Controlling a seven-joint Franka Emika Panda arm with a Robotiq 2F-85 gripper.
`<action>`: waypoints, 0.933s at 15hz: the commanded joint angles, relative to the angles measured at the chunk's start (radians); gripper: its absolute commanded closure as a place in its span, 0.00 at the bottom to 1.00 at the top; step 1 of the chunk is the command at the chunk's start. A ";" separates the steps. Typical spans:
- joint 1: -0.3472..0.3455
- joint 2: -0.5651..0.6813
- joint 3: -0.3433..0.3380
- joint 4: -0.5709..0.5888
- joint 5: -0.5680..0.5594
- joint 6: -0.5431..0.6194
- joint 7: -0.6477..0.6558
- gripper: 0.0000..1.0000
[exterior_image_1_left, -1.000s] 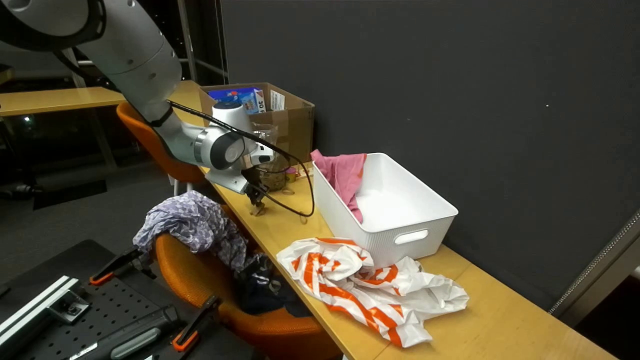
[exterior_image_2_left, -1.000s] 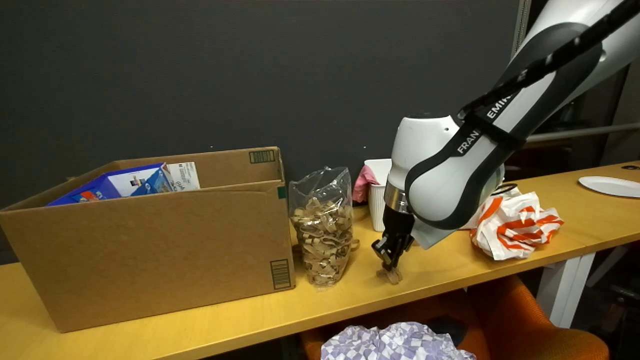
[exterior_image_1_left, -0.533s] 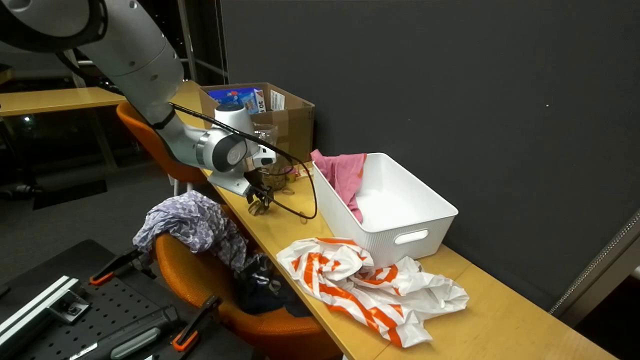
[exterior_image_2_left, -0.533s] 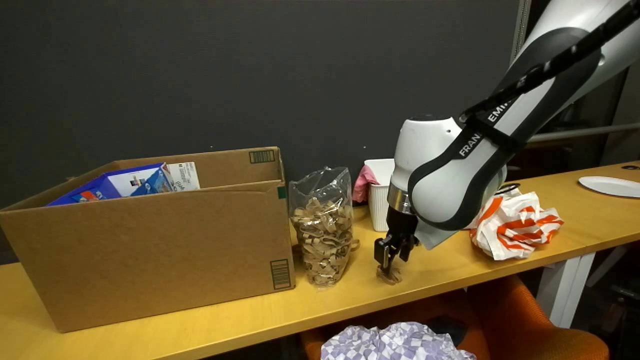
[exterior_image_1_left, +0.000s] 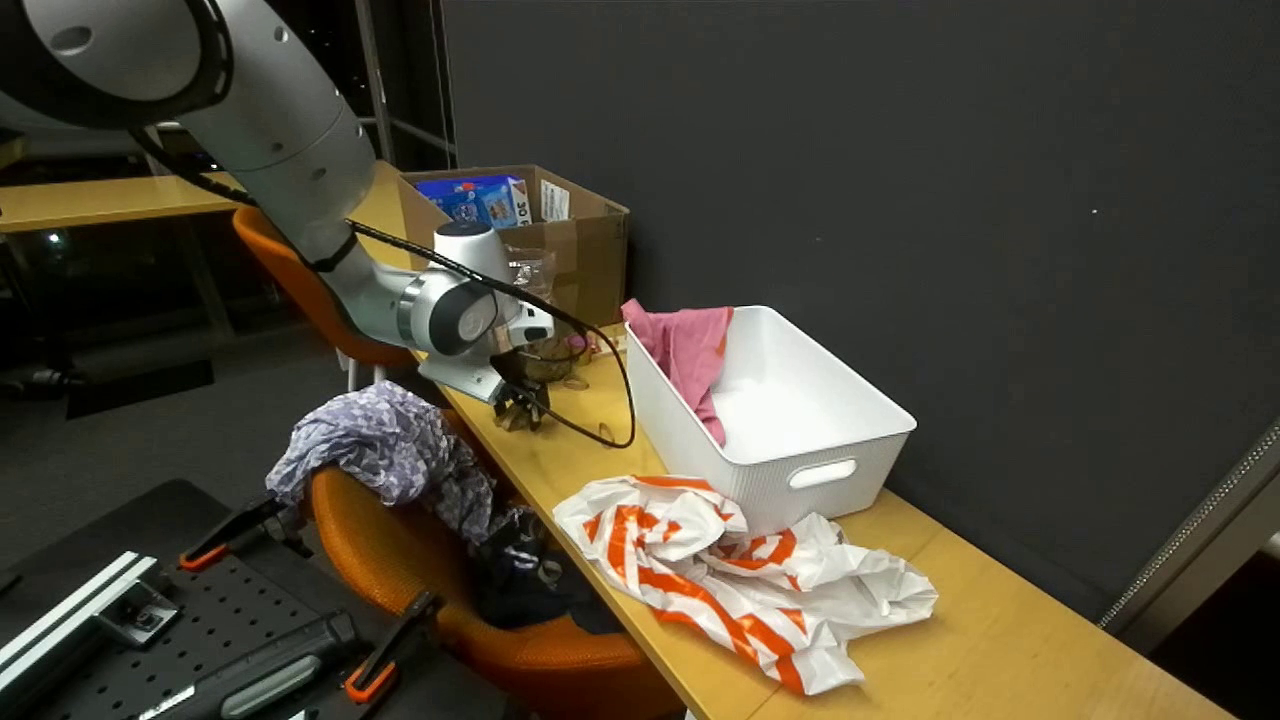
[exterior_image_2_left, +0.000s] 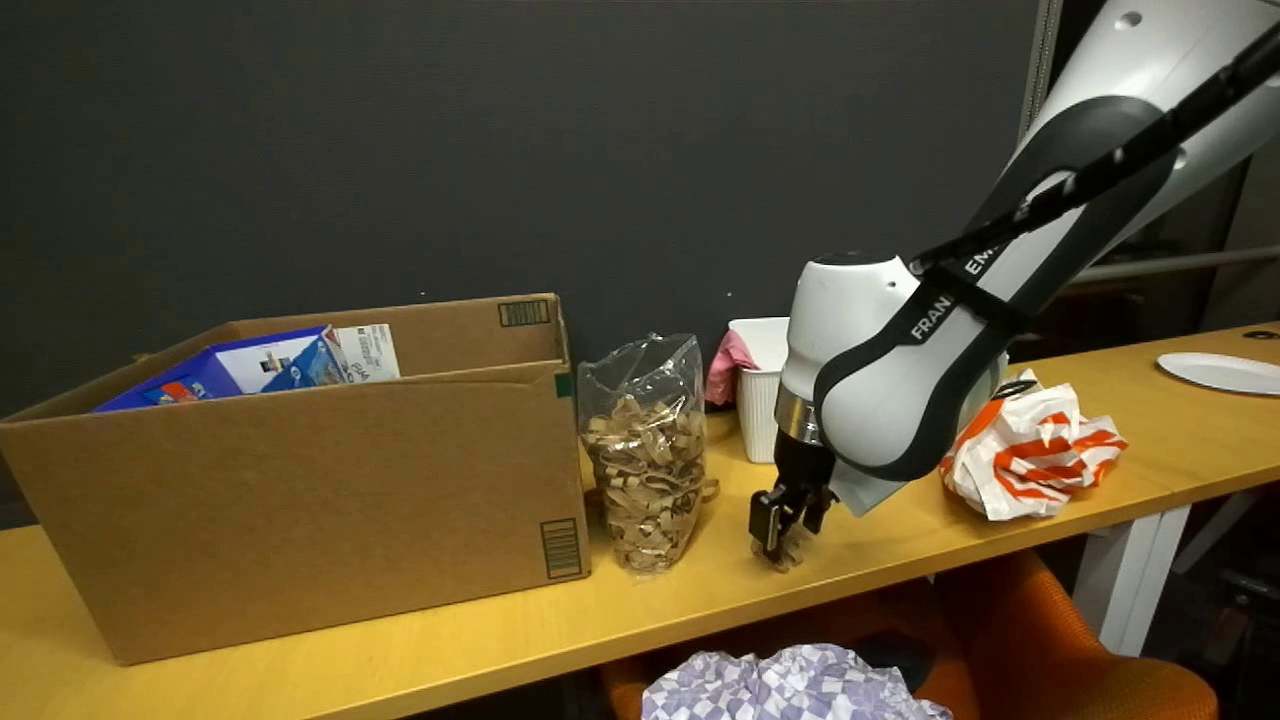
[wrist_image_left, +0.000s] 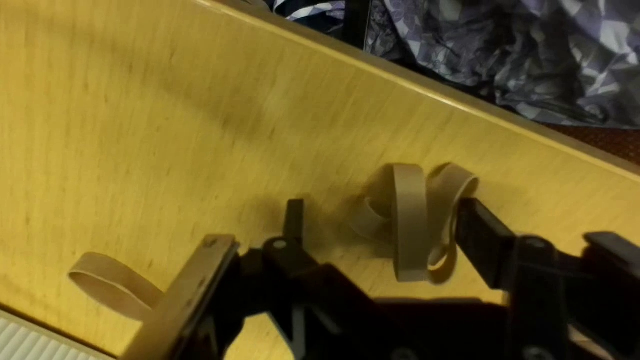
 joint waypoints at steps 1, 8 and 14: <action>0.004 0.017 -0.010 0.037 -0.015 -0.026 0.000 0.55; 0.013 0.016 -0.015 0.042 -0.019 -0.024 0.005 1.00; 0.038 -0.039 -0.039 0.012 -0.025 -0.030 0.026 0.99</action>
